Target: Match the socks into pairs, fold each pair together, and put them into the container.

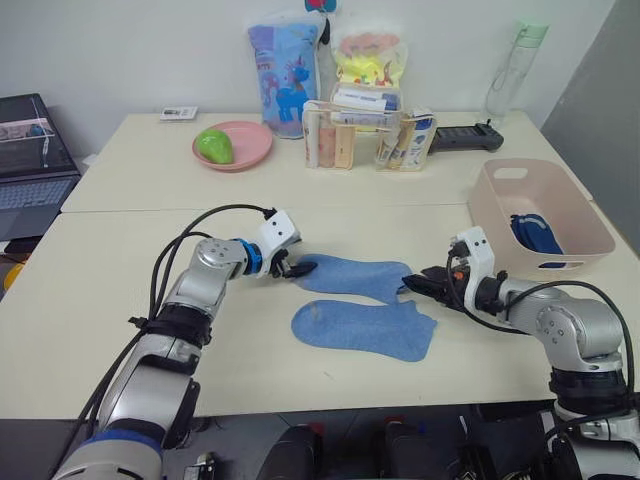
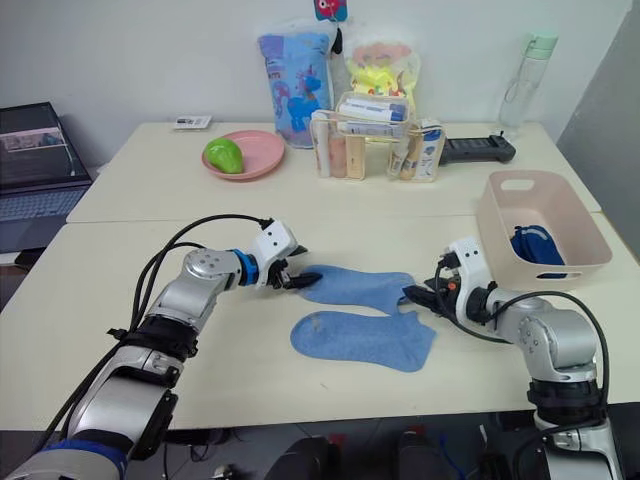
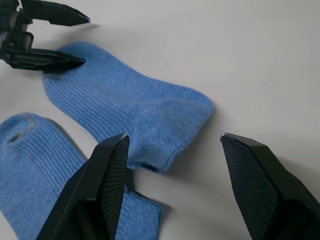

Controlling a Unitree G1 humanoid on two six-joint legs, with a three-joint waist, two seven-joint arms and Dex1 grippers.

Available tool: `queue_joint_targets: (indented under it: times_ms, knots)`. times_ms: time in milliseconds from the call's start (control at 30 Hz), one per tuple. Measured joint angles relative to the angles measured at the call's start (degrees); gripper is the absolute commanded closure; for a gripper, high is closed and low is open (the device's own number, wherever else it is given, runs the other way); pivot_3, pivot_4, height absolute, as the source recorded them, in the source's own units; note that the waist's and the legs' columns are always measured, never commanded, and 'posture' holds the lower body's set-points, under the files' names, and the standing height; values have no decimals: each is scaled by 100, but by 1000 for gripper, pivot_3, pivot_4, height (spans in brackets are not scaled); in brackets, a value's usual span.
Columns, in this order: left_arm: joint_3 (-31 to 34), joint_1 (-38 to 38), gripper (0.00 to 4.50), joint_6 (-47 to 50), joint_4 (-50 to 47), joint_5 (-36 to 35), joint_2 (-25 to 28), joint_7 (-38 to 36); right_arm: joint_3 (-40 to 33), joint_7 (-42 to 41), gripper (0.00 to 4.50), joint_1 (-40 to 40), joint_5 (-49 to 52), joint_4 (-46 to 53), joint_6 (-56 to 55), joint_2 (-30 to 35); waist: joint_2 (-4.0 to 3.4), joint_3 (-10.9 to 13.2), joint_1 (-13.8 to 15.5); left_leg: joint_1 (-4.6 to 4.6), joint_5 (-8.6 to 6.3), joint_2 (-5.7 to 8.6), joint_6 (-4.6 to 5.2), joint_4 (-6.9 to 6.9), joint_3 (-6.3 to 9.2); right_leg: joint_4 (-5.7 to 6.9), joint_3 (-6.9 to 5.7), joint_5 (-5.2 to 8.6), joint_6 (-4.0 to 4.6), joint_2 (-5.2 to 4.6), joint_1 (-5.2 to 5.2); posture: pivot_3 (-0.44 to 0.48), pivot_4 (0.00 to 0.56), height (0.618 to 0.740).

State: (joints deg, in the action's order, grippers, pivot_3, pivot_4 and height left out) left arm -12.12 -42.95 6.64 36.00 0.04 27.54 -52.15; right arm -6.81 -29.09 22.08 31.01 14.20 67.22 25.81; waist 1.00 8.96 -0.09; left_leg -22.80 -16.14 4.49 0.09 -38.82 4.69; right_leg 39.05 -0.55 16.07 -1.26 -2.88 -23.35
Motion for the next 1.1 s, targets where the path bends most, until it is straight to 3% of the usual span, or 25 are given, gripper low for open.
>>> queue_joint_targets:
  times_ms: [267,333,400,633,900,1100]
  knots:
    - [3,-16,3317,-102,124,-3,-36,-269,-156,360,4031,-1,224,110,297,-378,0,0,-10,1,0,0,1,-1,1,2,0,0,-1,1,0,0,150,740]
    - [12,4,3901,-56,92,-12,-36,-315,-165,420,4500,0,240,110,310,-405,0,0,-15,1,0,1,1,-1,0,3,0,0,0,1,0,0,150,740]
    - [32,73,4466,56,-27,-48,-35,-354,-164,420,4500,2,239,108,295,-402,0,0,-20,1,0,0,1,-1,0,2,1,0,-1,1,0,0,150,740]
    - [332,571,4492,909,-907,-361,-22,-315,-138,291,4500,292,214,-113,-69,-238,-1,0,-46,-1,0,-2,1,0,1,2,1,0,-1,3,-3,0,150,740]
    - [1032,1425,4492,3940,-3850,-1764,-50,105,-76,62,4500,1020,129,-718,-497,-5,-1,0,-94,-2,-1,-3,2,1,1,1,2,0,-1,3,-3,0,150,740]
    - [1505,1869,4492,5737,-5152,-2735,-967,1094,364,-145,4500,1518,-286,-1790,-1094,-108,-1,0,-109,-1,0,-2,1,-1,-1,3,1,0,-1,3,-1,0,150,740]
